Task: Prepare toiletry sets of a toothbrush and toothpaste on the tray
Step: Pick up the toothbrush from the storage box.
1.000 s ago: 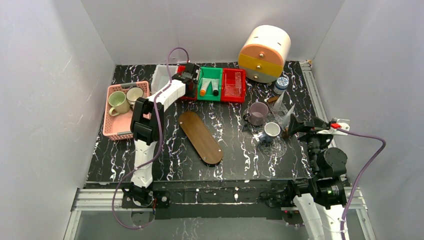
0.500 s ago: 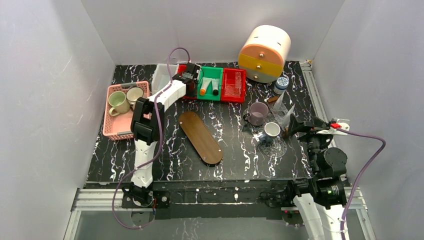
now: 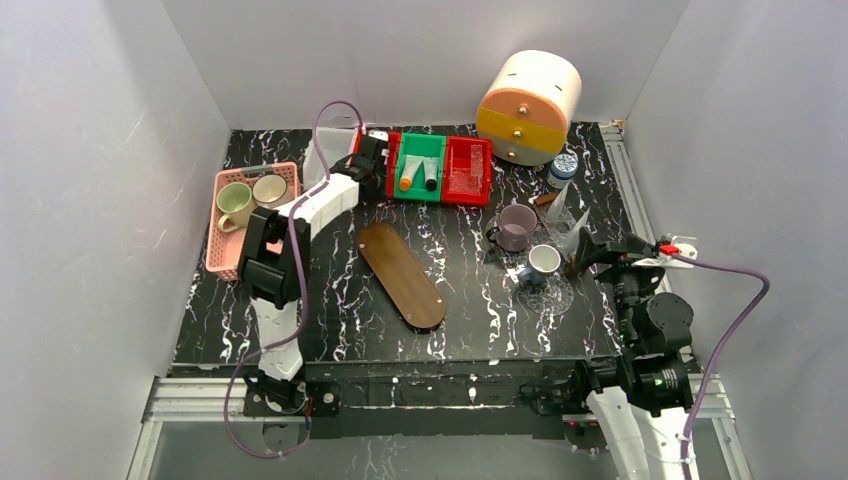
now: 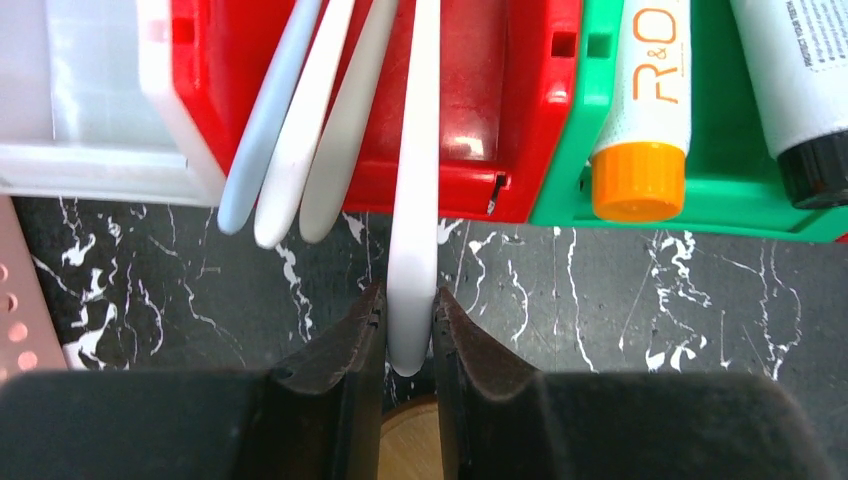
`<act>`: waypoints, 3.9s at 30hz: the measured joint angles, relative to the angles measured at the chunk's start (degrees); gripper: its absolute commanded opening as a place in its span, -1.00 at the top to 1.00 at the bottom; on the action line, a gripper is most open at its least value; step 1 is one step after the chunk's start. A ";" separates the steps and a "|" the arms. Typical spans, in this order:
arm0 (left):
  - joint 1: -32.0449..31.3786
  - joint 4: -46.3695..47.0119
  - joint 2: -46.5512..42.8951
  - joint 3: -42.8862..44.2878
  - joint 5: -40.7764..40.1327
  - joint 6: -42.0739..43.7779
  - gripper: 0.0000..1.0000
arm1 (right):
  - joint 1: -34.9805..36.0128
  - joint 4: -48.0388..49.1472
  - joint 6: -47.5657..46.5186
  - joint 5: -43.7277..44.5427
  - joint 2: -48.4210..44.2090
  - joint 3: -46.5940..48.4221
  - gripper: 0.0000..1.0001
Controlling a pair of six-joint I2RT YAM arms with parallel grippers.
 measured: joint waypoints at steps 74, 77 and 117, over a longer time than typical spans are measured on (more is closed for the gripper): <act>-26.97 71.12 -38.32 -54.80 4.22 -0.04 1.00 | 30.08 22.38 18.45 -1.16 55.15 22.18 -0.25; -27.23 71.65 -38.99 -55.32 3.80 0.44 1.00 | 30.45 24.06 19.34 -0.04 56.46 22.56 -0.15; -28.89 70.75 -38.99 -55.49 0.96 2.08 -0.13 | 31.32 31.45 11.19 -0.28 58.55 22.58 0.97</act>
